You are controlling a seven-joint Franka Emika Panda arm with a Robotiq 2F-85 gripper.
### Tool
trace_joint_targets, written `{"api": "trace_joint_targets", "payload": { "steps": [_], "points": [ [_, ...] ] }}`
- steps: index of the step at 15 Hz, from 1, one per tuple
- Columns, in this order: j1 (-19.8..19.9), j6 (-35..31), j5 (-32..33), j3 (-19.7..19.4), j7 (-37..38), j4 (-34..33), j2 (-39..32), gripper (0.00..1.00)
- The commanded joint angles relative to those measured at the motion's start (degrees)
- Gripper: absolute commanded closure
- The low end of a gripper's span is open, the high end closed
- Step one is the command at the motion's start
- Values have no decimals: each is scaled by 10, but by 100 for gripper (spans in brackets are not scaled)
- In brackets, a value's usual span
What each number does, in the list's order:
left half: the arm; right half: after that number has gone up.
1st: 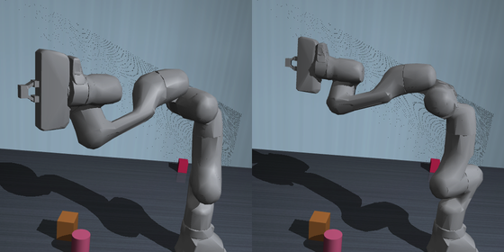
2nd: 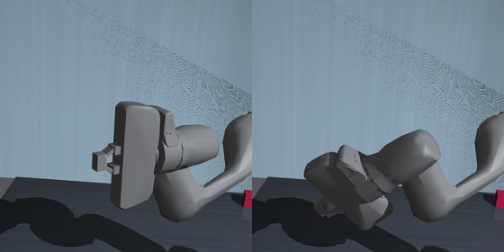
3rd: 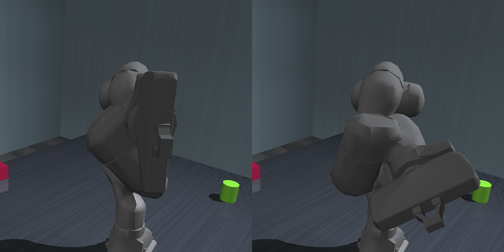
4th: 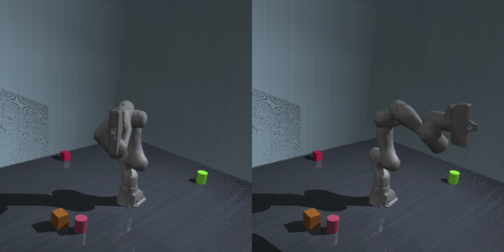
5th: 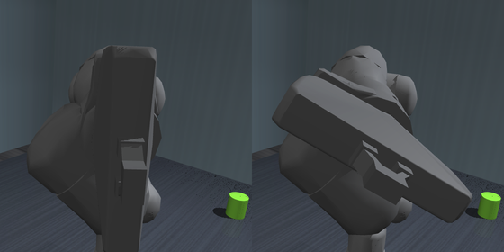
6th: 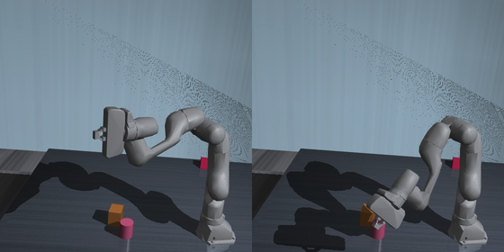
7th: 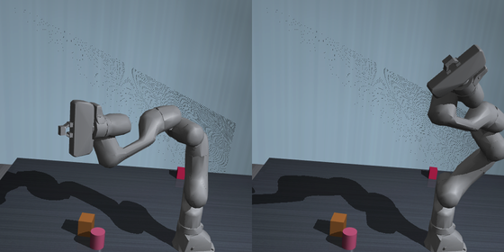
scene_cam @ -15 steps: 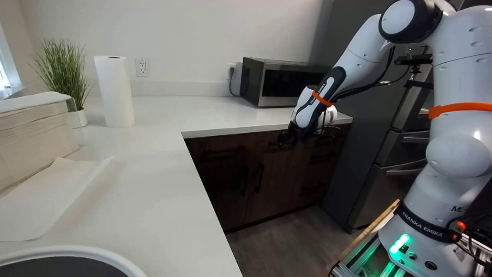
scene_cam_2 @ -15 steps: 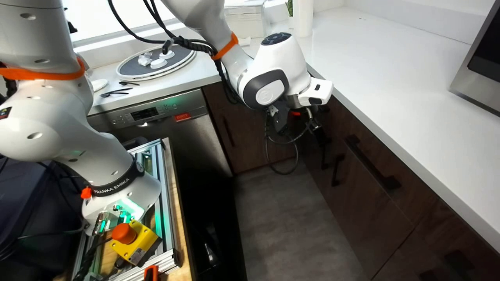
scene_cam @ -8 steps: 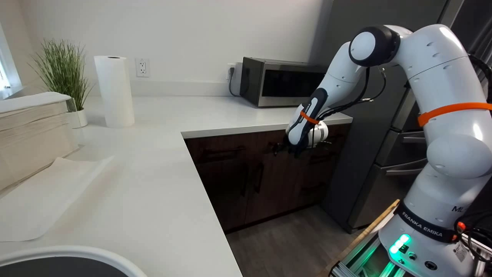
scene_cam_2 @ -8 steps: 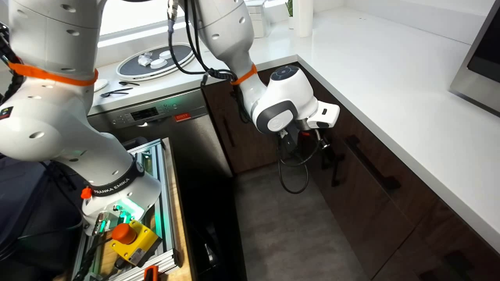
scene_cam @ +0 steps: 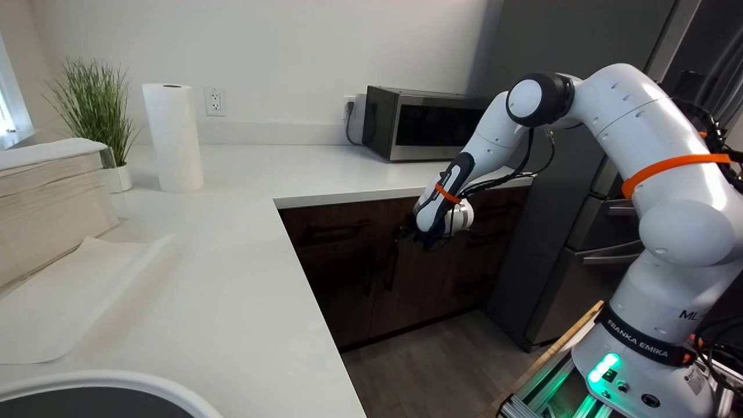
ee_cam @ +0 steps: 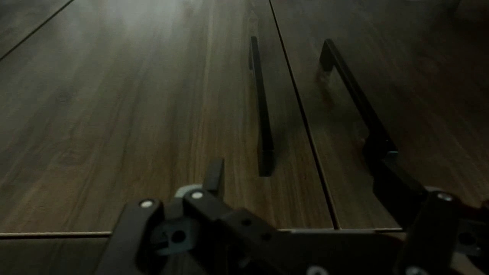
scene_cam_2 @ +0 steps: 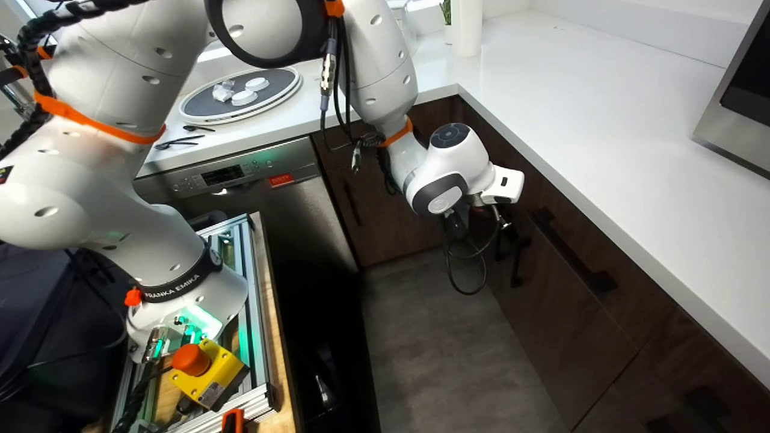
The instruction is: Open the first drawer from the right.
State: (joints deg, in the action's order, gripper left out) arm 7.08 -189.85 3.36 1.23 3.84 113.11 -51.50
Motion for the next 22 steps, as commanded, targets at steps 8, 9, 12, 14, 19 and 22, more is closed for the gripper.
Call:
{"api": "trace_joint_targets", "payload": {
  "steps": [8, 9, 12, 14, 19, 22],
  "points": [
    [-4, -13, -8, -9, -31, -146, -120, 11],
    [-5, -12, -8, -10, -32, -155, -126, 21],
    [-10, 0, -14, -18, -28, -174, -139, 43],
    [-18, 11, -21, -29, -23, -181, -144, 52],
    [-45, 26, -43, -58, -13, -177, -141, 69],
    [-43, 25, -46, -48, -15, -174, -141, 94]
  ]
}}
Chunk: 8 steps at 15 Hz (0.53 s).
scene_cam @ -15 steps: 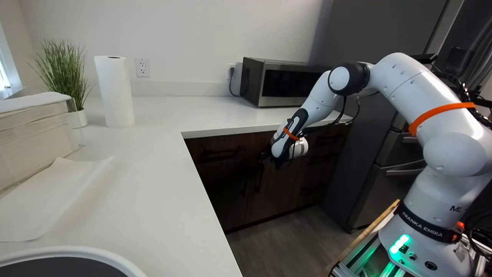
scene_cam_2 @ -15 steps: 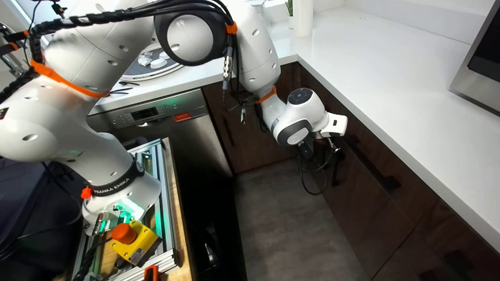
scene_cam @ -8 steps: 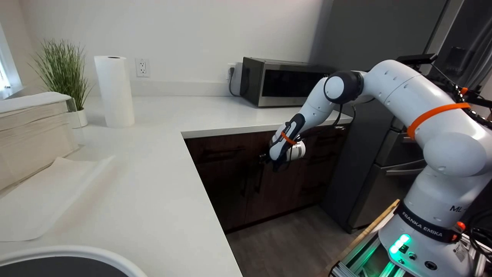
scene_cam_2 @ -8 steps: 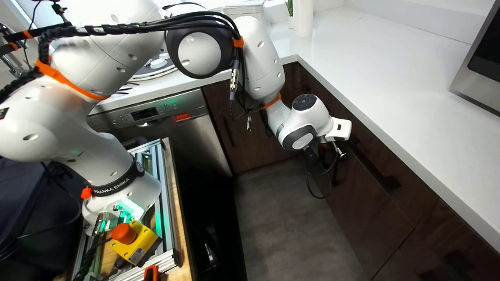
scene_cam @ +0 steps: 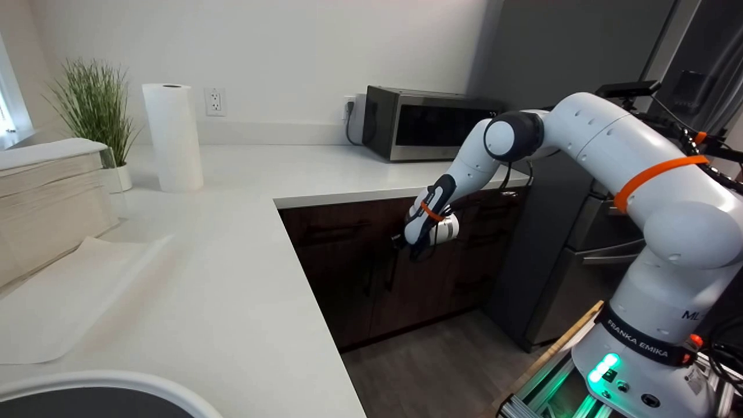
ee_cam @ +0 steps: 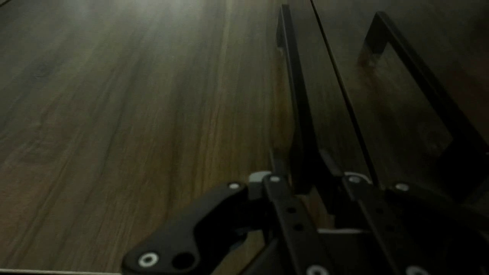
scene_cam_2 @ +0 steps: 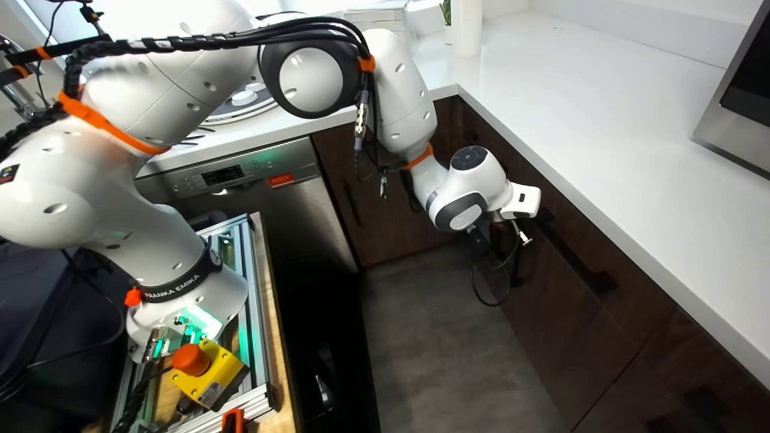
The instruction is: Open the first drawer from the right.
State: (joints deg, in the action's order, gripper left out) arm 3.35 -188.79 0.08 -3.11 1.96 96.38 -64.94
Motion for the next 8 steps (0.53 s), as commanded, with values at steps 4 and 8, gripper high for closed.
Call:
{"api": "trace_joint_targets", "payload": {
  "steps": [4, 8],
  "points": [
    [-11, 25, -18, -4, 11, 9, 3, 97],
    [17, 35, 24, 21, -32, 76, 48, 97]
  ]
}}
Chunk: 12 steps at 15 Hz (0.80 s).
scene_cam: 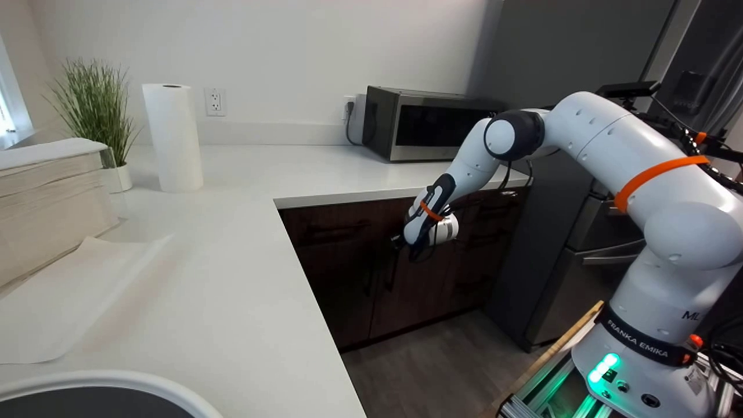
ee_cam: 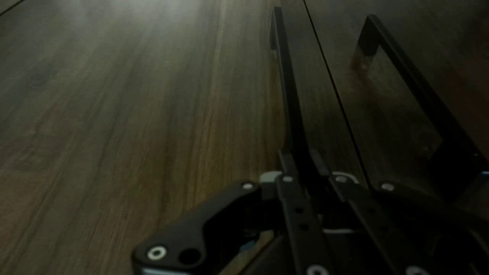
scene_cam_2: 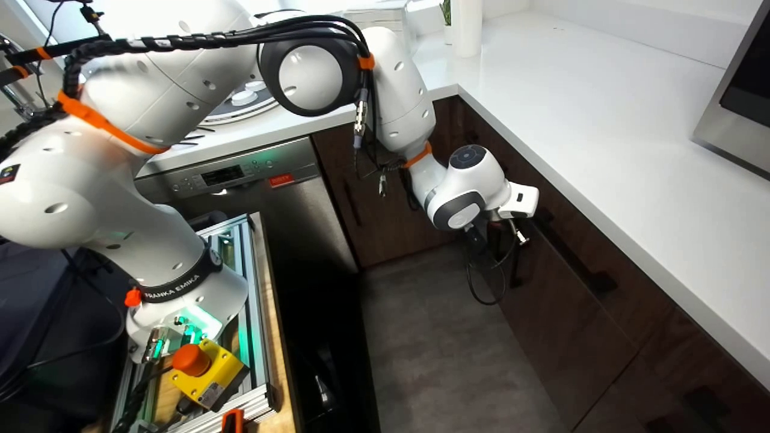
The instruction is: Open the first drawer from the right.
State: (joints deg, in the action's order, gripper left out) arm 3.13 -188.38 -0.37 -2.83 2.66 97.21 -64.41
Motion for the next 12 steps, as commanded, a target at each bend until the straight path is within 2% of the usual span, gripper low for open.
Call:
{"api": "trace_joint_targets", "payload": {
  "steps": [1, 5, 7, 10, 11, 12],
  "points": [
    [33, 26, 45, 28, -57, 90, 57, 97],
    [107, 11, 108, 75, -112, 180, 107, 97],
    [157, 7, 149, 100, -149, 217, 121, 97],
    [215, 27, 202, 116, -203, 279, 157, 97],
    [229, 36, 220, 113, -222, 299, 171, 63],
    [237, 43, 235, 108, -242, 319, 186, 62]
  ]
}}
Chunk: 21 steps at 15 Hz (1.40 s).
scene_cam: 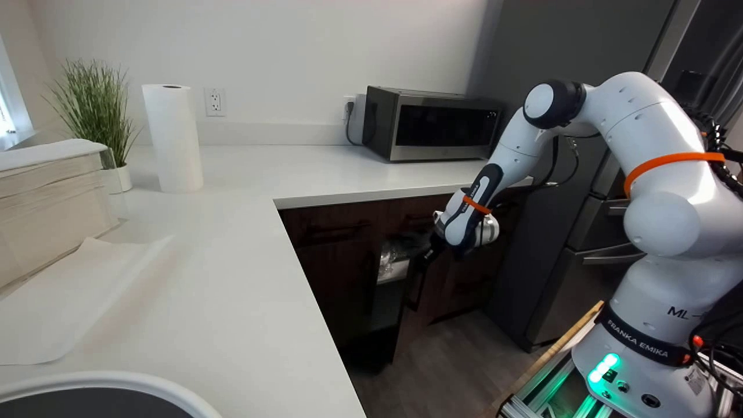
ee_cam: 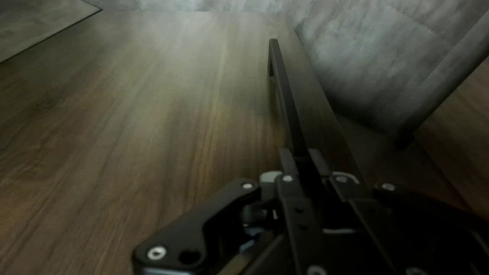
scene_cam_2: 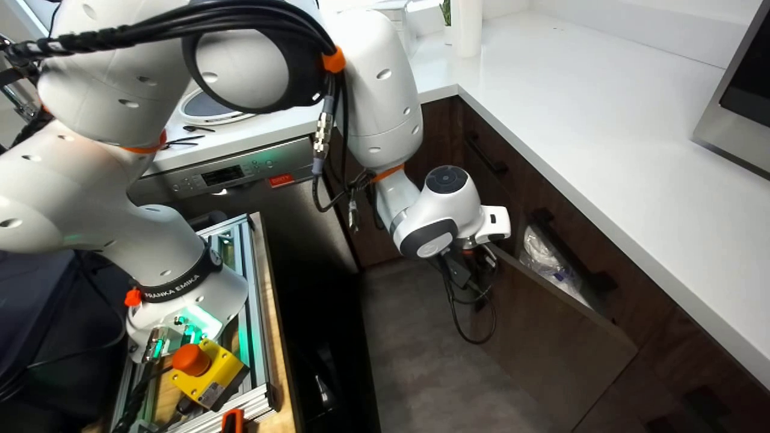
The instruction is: Open the first drawer from the right.
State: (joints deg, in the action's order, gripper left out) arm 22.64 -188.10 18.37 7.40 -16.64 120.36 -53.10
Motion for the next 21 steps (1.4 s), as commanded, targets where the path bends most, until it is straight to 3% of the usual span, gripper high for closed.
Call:
{"api": "trace_joint_targets", "payload": {
  "steps": [1, 7, 8, 10, 11, 14, 15, 16, 21],
  "points": [
    [46, 52, 59, -2, -65, 109, 94, 55],
    [27, 147, 91, -45, -165, 207, 248, 11],
    [33, 144, 79, -32, -173, 218, 269, 2],
    [44, 144, 28, 9, -161, 228, 300, 0],
    [31, 136, 8, 14, -144, 221, 304, 0],
    [28, 138, -73, 69, -110, 186, 288, 0],
    [17, 130, -88, 71, -97, 169, 274, 25],
    [8, 121, -95, 70, -91, 155, 262, 25],
    [-46, 81, -86, 16, -56, 83, 192, 65]
  ]
}}
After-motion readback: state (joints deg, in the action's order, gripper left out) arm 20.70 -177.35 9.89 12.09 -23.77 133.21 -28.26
